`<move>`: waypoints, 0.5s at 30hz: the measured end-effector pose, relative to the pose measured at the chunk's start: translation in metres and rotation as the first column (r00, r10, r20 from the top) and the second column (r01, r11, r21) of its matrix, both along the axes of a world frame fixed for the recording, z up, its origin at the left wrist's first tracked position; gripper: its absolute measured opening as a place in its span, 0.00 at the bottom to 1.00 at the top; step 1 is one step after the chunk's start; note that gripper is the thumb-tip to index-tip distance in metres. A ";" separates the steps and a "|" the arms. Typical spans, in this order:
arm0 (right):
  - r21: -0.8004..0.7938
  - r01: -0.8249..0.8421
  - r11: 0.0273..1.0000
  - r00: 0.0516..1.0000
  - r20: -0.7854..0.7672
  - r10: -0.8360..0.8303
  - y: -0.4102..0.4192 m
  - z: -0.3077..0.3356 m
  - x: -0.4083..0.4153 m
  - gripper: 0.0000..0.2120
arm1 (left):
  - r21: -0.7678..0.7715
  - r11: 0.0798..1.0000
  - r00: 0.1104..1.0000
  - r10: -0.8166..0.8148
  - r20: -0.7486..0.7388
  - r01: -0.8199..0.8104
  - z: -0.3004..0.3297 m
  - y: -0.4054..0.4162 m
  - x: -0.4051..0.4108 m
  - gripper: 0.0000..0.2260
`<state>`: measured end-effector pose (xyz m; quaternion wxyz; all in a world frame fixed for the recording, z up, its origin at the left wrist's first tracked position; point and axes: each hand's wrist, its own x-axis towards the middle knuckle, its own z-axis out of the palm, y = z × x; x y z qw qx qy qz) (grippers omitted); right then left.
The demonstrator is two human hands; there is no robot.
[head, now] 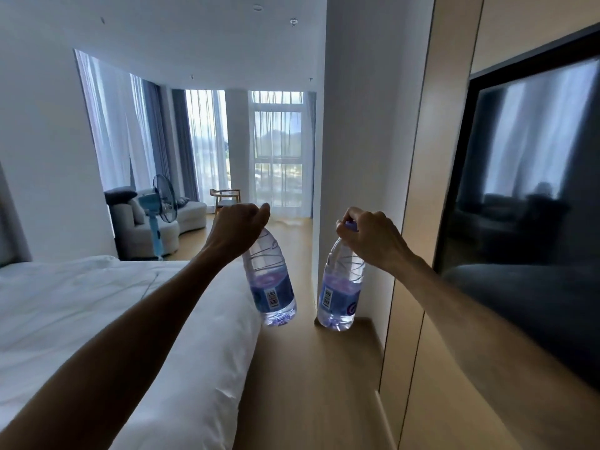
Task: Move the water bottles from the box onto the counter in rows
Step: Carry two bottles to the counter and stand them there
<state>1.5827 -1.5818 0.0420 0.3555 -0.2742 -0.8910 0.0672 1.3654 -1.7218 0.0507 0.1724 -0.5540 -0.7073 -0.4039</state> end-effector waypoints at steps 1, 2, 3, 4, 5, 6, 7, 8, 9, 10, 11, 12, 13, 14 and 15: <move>-0.001 0.000 1.000 1.000 -0.001 0.000 0.015 0.001 -0.015 0.10 | 0.003 1.000 1.000 -0.002 0.009 0.002 0.001 0.016 -0.015 0.22; 0.000 0.003 1.000 1.000 0.002 -0.003 0.031 0.003 -0.030 0.09 | 0.005 1.000 1.000 0.004 0.009 -0.004 0.002 0.032 -0.030 0.22; 0.002 0.007 1.000 1.000 0.009 -0.007 0.046 0.005 -0.044 0.09 | 0.003 1.000 1.000 0.012 0.004 -0.012 0.004 0.049 -0.045 0.22; 0.002 0.008 1.000 1.000 0.018 -0.008 0.062 0.008 -0.059 0.09 | 0.000 1.000 1.000 0.017 -0.004 -0.017 0.006 0.066 -0.060 0.22; 0.002 0.007 1.000 1.000 0.023 -0.007 0.078 0.010 -0.073 0.09 | -0.003 1.000 1.000 0.018 -0.012 -0.018 0.008 0.082 -0.075 0.22; 0.004 0.005 1.000 1.000 0.022 -0.005 0.093 0.013 -0.087 0.09 | -0.004 1.000 1.000 0.015 -0.018 -0.015 0.010 0.099 -0.089 0.22; 0.006 0.006 1.000 1.000 0.014 -0.006 0.109 0.015 -0.101 0.09 | -0.004 1.000 1.000 0.013 -0.021 -0.013 0.012 0.115 -0.103 0.22; 0.011 0.009 1.000 1.000 0.005 -0.009 0.124 0.017 -0.114 0.09 | -0.004 1.000 1.000 0.012 -0.025 -0.013 0.014 0.130 -0.117 0.22; 0.016 0.014 1.000 1.000 -0.002 -0.014 0.139 0.019 -0.126 0.09 | -0.004 1.000 1.000 0.010 -0.027 -0.010 0.016 0.146 -0.130 0.22; 0.019 0.019 1.000 1.000 -0.010 -0.019 0.153 0.019 -0.137 0.09 | -0.003 1.000 1.000 0.004 -0.028 -0.004 0.016 0.160 -0.141 0.21; 0.018 0.026 0.999 0.999 -0.019 -0.026 0.169 0.020 -0.149 0.10 | -0.003 1.000 1.000 -0.006 -0.029 0.006 0.016 0.176 -0.153 0.21; 0.015 0.031 0.999 0.999 -0.029 -0.030 0.184 0.019 -0.160 0.11 | -0.003 1.000 0.999 -0.017 -0.030 0.017 0.015 0.191 -0.163 0.21; 0.014 0.032 0.999 0.999 -0.037 -0.031 0.197 0.018 -0.171 0.11 | -0.003 1.000 0.999 -0.023 -0.032 0.023 0.014 0.204 -0.173 0.20; 0.015 0.030 0.999 0.999 -0.043 -0.030 0.214 0.016 -0.184 0.12 | -0.007 1.000 0.999 -0.024 -0.036 0.024 0.013 0.222 -0.184 0.20; 0.022 0.027 0.999 0.998 -0.051 -0.026 0.231 0.014 -0.196 0.12 | -0.009 1.000 0.999 -0.020 -0.044 0.020 0.012 0.239 -0.196 0.20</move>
